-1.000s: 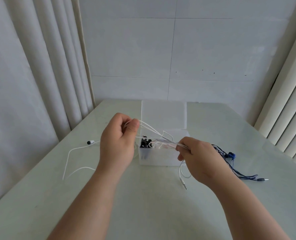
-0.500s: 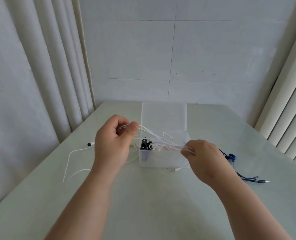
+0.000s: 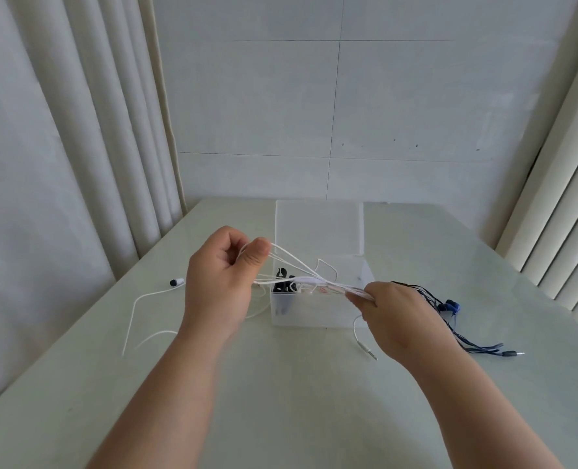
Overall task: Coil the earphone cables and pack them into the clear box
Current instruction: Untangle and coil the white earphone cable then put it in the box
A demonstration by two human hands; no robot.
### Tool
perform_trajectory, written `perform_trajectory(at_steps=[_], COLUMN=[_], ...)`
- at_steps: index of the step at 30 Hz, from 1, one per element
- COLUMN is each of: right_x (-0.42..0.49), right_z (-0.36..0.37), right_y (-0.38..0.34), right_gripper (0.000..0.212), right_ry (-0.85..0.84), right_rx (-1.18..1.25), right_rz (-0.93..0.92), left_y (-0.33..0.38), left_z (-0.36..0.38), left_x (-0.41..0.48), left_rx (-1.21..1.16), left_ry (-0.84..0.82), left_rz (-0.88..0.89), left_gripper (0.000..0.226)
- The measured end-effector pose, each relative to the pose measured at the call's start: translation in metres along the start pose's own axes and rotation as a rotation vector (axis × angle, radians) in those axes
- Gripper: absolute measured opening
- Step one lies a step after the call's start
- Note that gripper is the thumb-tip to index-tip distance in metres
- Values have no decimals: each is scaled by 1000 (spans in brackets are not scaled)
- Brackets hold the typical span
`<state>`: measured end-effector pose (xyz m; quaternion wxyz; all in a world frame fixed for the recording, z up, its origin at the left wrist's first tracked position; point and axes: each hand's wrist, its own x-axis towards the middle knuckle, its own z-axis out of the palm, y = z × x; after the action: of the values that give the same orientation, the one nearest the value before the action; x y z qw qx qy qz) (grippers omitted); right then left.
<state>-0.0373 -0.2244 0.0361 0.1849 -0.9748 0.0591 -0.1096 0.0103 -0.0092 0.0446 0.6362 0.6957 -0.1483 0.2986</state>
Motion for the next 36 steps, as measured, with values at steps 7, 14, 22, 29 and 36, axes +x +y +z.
perform_trajectory(at_steps=[7,14,22,29,36], right_x=[3,0,3,5,2], right_z=[0,0,-4,-7,-5], right_y=[5,3,3,5,13], right_gripper=[45,32,41,56,63], right_ry=[76,82,-127,-55,-279], right_rx=[17,91,273,270,372], right_rz=[111,43,4,50,62], left_y=[5,2,-12,-5,-6], left_z=[4,-2,-1,-7,-5], left_x=[-2,2,4,10,5], left_rx=[-258,-44,58,-21,-974], left_ry=[-116,-49,117,-46,-223], left_rz=[-92,-36,-286,-634,-758], left_gripper=[32,29,58,63,33])
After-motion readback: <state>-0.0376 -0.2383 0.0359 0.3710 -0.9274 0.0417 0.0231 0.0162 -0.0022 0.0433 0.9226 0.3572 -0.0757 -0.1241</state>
